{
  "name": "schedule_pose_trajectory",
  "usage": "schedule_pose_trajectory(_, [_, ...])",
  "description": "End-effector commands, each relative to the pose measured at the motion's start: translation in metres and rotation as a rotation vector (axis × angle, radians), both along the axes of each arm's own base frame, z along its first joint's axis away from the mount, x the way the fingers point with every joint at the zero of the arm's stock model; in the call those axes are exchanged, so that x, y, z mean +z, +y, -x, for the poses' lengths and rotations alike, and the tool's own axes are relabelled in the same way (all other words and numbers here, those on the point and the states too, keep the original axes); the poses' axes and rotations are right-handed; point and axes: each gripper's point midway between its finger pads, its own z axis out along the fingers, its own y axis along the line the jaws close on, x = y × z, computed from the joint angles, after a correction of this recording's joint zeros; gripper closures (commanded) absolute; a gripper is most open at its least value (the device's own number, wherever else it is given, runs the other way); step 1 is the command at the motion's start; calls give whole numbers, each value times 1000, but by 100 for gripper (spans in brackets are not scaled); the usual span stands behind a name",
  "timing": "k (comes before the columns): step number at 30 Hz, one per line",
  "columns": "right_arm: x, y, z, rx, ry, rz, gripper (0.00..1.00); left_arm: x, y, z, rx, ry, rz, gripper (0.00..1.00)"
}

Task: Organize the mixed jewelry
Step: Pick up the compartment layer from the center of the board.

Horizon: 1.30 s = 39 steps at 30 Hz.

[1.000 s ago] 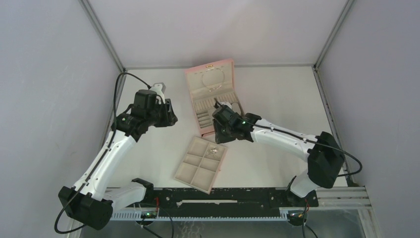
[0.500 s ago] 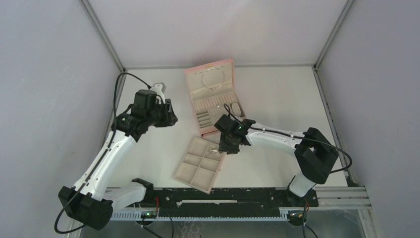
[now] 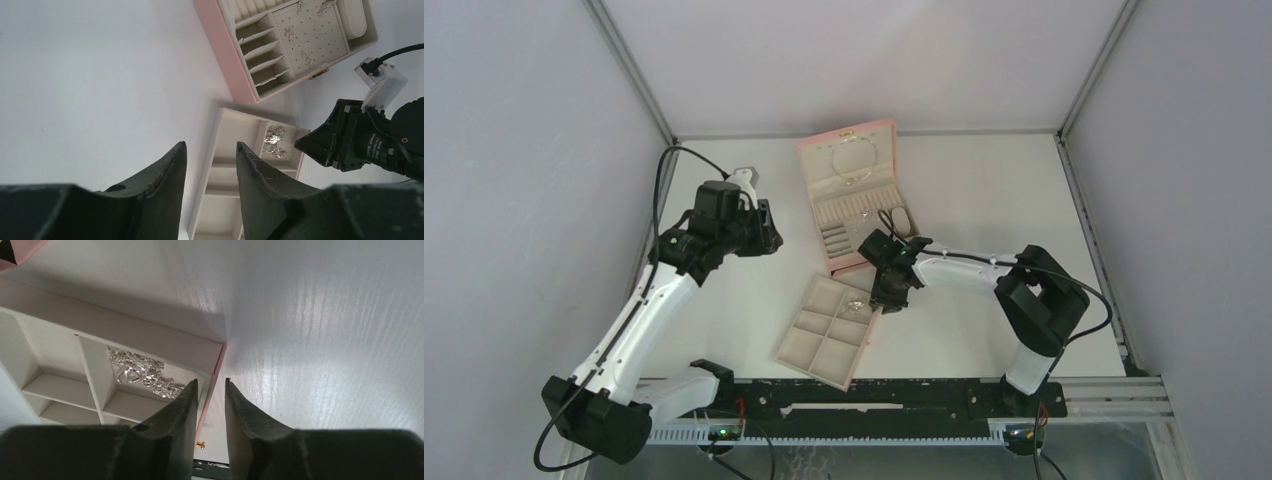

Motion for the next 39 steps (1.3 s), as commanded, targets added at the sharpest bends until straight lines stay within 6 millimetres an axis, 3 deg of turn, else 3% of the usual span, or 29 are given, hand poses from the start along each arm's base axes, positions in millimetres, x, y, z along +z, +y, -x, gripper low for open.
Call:
schedule_pose_trajectory(1, [2,3,-10,-30,-13,-22,71,8,-3,0,-3,-30,35,54])
schedule_pose_trajectory(4, [6,-2,-12,-40,-32,-8,80,7,-3,-1,-4,-27,35,54])
schedule_pose_trajectory(10, [8,-20,-17,-55,-57,34,89,8,-8,-5,-15,-24,44,53])
schedule_pose_trajectory(16, [9,-72,-25,-120,-78,103,95,17,-14,-17,-27,-45,54,53])
schedule_pose_trajectory(22, [10,-127,-33,-180,-91,164,100,30,-29,-49,-50,-86,82,47])
schedule_pose_trajectory(28, [15,-159,-40,-187,-101,201,100,57,-32,-94,-64,-162,167,45])
schedule_pose_trajectory(32, [16,-168,-41,-170,-108,213,100,60,-53,-113,-262,-206,221,42])
schedule_pose_trajectory(39, [17,-166,-41,-154,-106,193,100,39,-62,-146,-451,-229,124,43])
